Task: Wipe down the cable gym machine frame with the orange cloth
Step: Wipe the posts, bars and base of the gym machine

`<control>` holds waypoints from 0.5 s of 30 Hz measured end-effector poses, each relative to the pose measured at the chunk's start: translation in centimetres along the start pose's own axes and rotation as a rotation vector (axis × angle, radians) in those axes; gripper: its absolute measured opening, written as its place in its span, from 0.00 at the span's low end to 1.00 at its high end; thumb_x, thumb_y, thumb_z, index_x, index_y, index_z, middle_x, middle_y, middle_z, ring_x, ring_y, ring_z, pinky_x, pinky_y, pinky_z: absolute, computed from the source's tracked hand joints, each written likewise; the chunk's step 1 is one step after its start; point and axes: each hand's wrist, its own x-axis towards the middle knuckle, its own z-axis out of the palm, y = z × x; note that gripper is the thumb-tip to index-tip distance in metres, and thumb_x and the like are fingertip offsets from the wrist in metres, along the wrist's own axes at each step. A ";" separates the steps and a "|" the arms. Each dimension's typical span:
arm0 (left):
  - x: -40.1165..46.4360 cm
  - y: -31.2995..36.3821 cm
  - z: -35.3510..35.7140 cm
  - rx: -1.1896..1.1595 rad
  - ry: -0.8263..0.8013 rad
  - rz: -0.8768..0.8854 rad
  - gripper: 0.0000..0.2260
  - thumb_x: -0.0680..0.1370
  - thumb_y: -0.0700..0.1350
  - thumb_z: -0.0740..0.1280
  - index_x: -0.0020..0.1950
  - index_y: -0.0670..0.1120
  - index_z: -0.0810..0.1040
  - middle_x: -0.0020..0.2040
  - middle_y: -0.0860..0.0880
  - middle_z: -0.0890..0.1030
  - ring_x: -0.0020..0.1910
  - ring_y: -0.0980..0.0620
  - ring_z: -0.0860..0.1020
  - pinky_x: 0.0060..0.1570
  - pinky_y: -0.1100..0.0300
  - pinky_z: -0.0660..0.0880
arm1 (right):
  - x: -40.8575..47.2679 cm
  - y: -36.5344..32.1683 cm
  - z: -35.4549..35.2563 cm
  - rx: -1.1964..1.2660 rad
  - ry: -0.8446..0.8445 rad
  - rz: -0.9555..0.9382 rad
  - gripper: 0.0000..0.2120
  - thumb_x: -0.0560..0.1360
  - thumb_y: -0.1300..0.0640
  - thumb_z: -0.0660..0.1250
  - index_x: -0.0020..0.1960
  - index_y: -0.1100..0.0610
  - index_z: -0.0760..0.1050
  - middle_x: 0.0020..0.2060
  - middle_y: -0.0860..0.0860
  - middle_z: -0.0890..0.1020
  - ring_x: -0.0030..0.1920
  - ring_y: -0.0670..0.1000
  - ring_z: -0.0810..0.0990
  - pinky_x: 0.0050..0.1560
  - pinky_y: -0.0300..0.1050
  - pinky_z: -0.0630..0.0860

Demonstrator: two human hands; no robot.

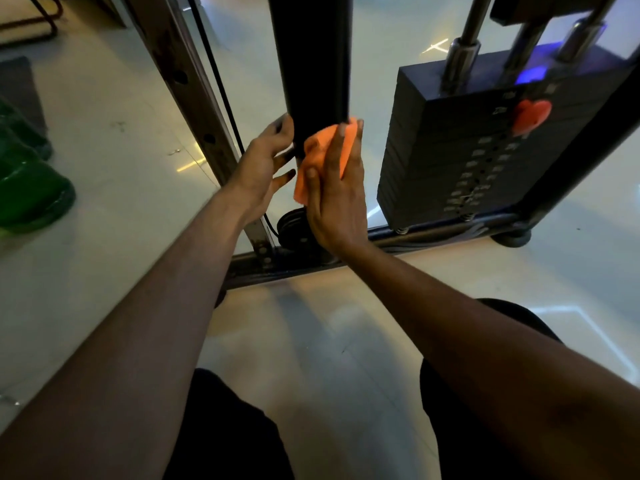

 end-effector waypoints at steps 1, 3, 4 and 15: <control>0.0 -0.1 0.0 -0.002 -0.002 -0.001 0.21 0.87 0.59 0.61 0.80 0.58 0.71 0.75 0.56 0.77 0.76 0.49 0.73 0.78 0.41 0.67 | -1.1 0.8 0.3 -0.031 -0.034 0.003 0.37 0.89 0.41 0.57 0.86 0.46 0.35 0.87 0.57 0.38 0.86 0.64 0.55 0.75 0.71 0.72; -0.1 -0.2 0.1 -0.009 -0.006 -0.002 0.21 0.88 0.58 0.60 0.81 0.57 0.70 0.76 0.56 0.76 0.77 0.50 0.72 0.78 0.42 0.66 | -3.3 2.1 1.0 -0.075 -0.089 0.030 0.39 0.88 0.40 0.57 0.86 0.40 0.32 0.87 0.55 0.35 0.86 0.64 0.52 0.74 0.72 0.73; -0.2 -0.3 0.2 -0.011 -0.008 -0.002 0.21 0.88 0.57 0.60 0.81 0.56 0.70 0.76 0.56 0.76 0.77 0.50 0.72 0.78 0.42 0.66 | -4.0 2.5 1.2 -0.077 -0.102 0.038 0.39 0.88 0.38 0.55 0.85 0.38 0.30 0.87 0.54 0.34 0.87 0.64 0.52 0.74 0.73 0.73; 1.1 -2.1 0.5 -0.035 -0.032 -0.040 0.21 0.88 0.60 0.58 0.78 0.55 0.73 0.74 0.54 0.78 0.75 0.49 0.74 0.79 0.41 0.67 | -2.7 3.0 0.9 -0.074 -0.059 -0.057 0.39 0.88 0.36 0.54 0.83 0.35 0.26 0.87 0.54 0.37 0.84 0.64 0.61 0.69 0.69 0.79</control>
